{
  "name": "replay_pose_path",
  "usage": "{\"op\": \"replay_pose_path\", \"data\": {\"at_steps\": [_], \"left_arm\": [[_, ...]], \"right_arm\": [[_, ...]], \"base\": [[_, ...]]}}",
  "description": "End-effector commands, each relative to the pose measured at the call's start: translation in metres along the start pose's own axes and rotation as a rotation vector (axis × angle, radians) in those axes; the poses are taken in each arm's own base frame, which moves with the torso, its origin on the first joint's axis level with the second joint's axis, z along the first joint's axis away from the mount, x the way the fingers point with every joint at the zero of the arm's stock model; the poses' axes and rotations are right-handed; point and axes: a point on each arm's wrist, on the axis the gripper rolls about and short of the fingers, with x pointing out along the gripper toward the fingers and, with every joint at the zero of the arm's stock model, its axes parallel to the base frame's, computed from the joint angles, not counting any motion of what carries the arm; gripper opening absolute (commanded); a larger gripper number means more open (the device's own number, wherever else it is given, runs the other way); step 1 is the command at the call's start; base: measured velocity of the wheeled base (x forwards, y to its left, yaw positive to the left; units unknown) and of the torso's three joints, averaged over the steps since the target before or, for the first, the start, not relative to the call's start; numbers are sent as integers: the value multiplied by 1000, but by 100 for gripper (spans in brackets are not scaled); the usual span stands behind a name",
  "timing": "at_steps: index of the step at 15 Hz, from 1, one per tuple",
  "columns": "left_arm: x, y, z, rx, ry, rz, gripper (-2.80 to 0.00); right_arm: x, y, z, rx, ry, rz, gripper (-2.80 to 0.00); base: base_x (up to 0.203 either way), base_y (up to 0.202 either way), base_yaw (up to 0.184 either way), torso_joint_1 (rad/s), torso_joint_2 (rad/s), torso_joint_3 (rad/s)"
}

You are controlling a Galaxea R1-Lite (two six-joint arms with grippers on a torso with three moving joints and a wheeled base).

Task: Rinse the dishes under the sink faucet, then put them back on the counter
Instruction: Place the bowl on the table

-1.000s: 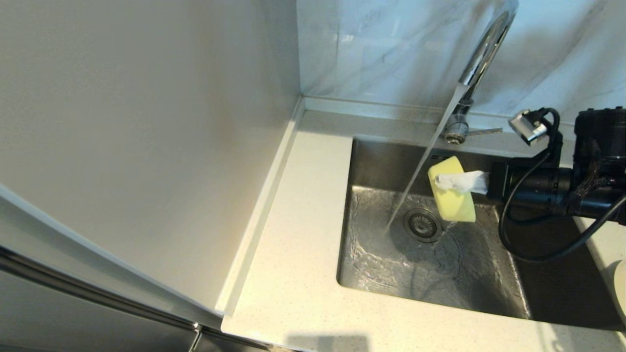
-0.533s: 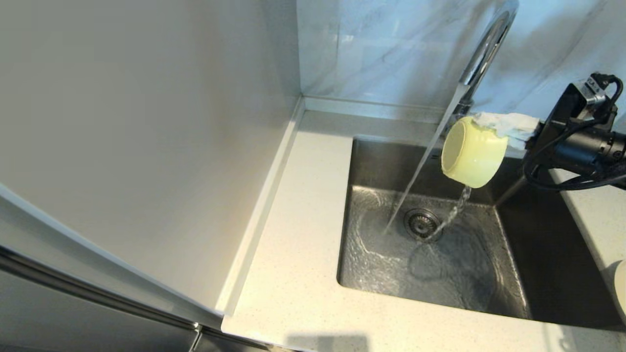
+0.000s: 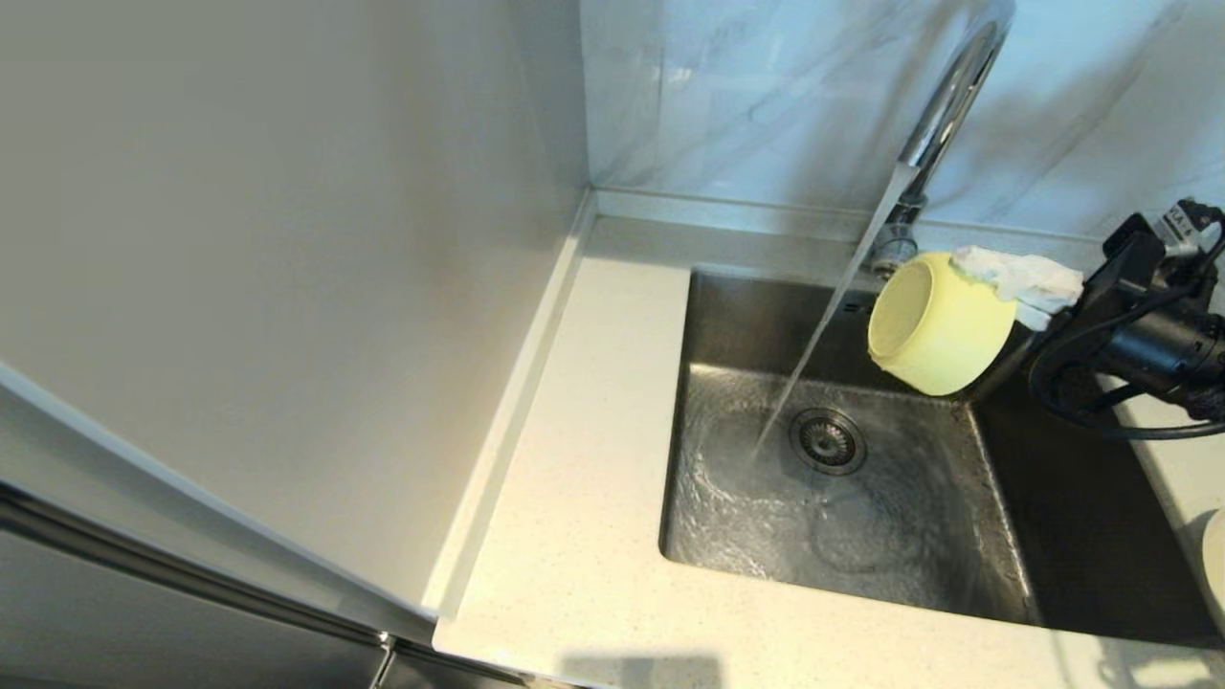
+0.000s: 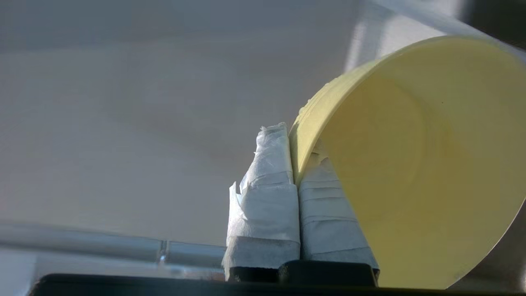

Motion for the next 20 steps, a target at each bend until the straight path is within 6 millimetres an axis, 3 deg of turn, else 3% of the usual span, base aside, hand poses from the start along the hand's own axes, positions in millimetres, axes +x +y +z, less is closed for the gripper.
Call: {"op": "replay_pose_path", "data": {"at_steps": [1,2,3,4,6,7,8,10,12,15,17,20], "left_arm": [[0,0,0,0,0,1,-280],[0,0,0,0,0,0,-280],[0,0,0,0,0,1,-280],[0,0,0,0,0,1,-280],[0,0,0,0,0,1,-280],[0,0,0,0,0,1,-280],[0,0,0,0,0,0,-280],[0,0,0,0,0,1,-280],[0,0,0,0,0,1,-280],[0,0,0,0,0,-1,-280],[0,0,0,0,0,1,-280],[0,0,0,0,0,0,-280]], "right_arm": [[-4,33,12,-86,-2,59,-280],[-9,45,17,-90,-2,49,-280],[-15,44,19,-66,-8,16,-280],[-18,31,14,-32,-5,-18,-280],[-24,-23,-2,55,15,-131,-280],[-25,-39,-5,71,11,-168,-280],[-25,-38,-1,50,-4,-169,-280],[-26,0,23,-65,-38,-118,-280],[-44,38,59,-169,-65,-122,-280],[-90,64,96,-320,-125,-214,-280],[-116,84,114,-386,-263,-299,-280],[-117,92,110,-307,-475,-423,-280]], "base": [[0,0,0,0,0,0],[0,0,0,0,0,0],[0,0,0,0,0,0],[0,0,0,0,0,0],[0,0,0,0,0,0],[0,0,0,0,0,0],[0,0,0,0,0,0],[0,0,0,0,0,0],[0,0,0,0,0,0],[0,0,0,0,0,0],[0,0,0,0,0,0],[0,0,0,0,0,0]]}}
